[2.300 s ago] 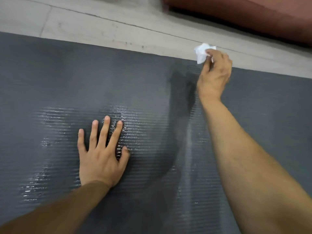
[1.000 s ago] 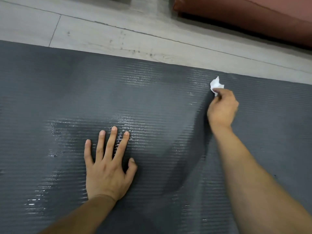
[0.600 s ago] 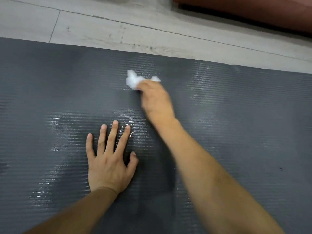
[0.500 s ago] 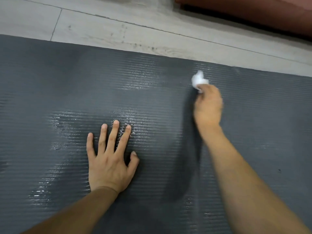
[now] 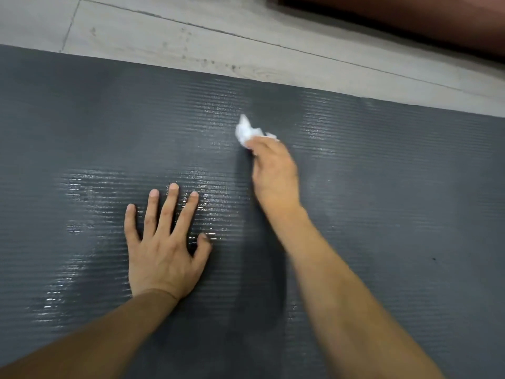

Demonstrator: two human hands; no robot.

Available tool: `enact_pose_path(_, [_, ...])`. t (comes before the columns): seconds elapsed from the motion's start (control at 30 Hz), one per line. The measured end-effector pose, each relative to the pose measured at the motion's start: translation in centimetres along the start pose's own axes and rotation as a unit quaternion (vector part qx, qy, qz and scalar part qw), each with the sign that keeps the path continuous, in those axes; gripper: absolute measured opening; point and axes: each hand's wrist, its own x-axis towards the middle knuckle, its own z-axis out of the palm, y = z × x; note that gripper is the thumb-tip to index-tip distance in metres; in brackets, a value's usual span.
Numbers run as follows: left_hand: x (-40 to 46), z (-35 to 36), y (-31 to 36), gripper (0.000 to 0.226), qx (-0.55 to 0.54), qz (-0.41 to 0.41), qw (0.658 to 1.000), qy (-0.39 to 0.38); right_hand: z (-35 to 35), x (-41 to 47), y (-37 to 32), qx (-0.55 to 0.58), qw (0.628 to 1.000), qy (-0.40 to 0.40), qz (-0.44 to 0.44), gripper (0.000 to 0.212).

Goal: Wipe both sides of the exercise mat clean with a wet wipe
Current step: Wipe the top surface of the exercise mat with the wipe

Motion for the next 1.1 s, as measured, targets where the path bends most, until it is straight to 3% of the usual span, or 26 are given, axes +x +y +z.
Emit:
enact_pose_path(0.07, [0.1, 0.0, 0.0, 0.070, -0.004, -0.002, 1.000, 0.000, -4.3, -0.5, 6.0, -0.055, 0.985, 0.062, 0.148, 0.034])
enact_pose_path(0.13, [0.1, 0.0, 0.1, 0.070, -0.004, -0.003, 1.000, 0.001, -7.0, -0.7, 7.7, -0.075, 0.949, 0.075, 0.296, 0.034])
enact_pose_path(0.2, [0.0, 0.0, 0.1, 0.069, -0.004, -0.003, 1.000, 0.008, -5.9, -0.4, 5.1, -0.051, 0.934, 0.091, 0.341, 0.035])
enact_pose_path(0.27, [0.0, 0.1, 0.0, 0.069, -0.006, -0.006, 1.000, 0.012, -2.6, 0.0, -0.6, 0.046, 0.961, 0.064, 0.266, 0.037])
enact_pose_path(0.33, [0.1, 0.3, -0.1, 0.070, -0.003, -0.005, 1.000, 0.010, 1.1, 0.0, -7.3, 0.097, 0.985, -0.085, 0.115, 0.038])
enact_pose_path(0.4, [0.0, 0.6, -0.3, 0.074, 0.001, 0.005, 1.000, 0.014, 3.5, -0.8, -12.7, 0.068, 0.966, -0.245, -0.038, 0.035])
enact_pose_path(0.47, [-0.1, 0.6, -0.3, 0.074, -0.001, 0.007, 1.000, 0.018, 3.5, -0.8, -13.1, 0.051, 0.955, -0.274, -0.103, 0.031])
enact_pose_path(0.53, [-0.1, 0.5, -0.2, 0.068, -0.015, -0.005, 1.000, 0.017, 1.9, -0.9, -8.6, 0.033, 0.977, -0.202, -0.060, 0.032])
enact_pose_path(0.6, [0.0, 0.4, 0.0, 0.067, -0.027, -0.010, 0.999, 0.013, -1.4, -1.7, -1.2, -0.036, 0.992, -0.101, 0.069, 0.039])
enact_pose_path(0.67, [-0.1, 0.3, 0.0, 0.067, -0.031, -0.008, 0.999, 0.013, -5.5, -3.1, 6.2, -0.072, 0.977, -0.012, 0.199, 0.041])
enact_pose_path(0.73, [-0.2, 0.5, -0.1, 0.066, -0.018, -0.007, 1.000, 0.012, -7.7, -4.8, 9.3, -0.084, 0.971, 0.043, 0.220, 0.037])
enact_pose_path(0.93, [-1.4, -0.3, -0.1, 0.067, -0.030, 0.019, 0.999, 0.007, -6.8, -5.6, 10.0, -0.038, 0.978, 0.074, 0.191, 0.041])
enact_pose_path(1.03, [-8.8, -1.0, -1.2, 0.068, -0.029, 0.039, 0.999, -0.001, -7.6, -5.6, 9.9, -0.046, 0.979, 0.046, 0.191, 0.040])
enact_pose_path(1.1, [-14.2, -1.1, -1.9, 0.070, -0.016, 0.047, 0.998, -0.031, -7.4, -5.0, 8.5, -0.050, 0.968, 0.051, 0.241, 0.039])
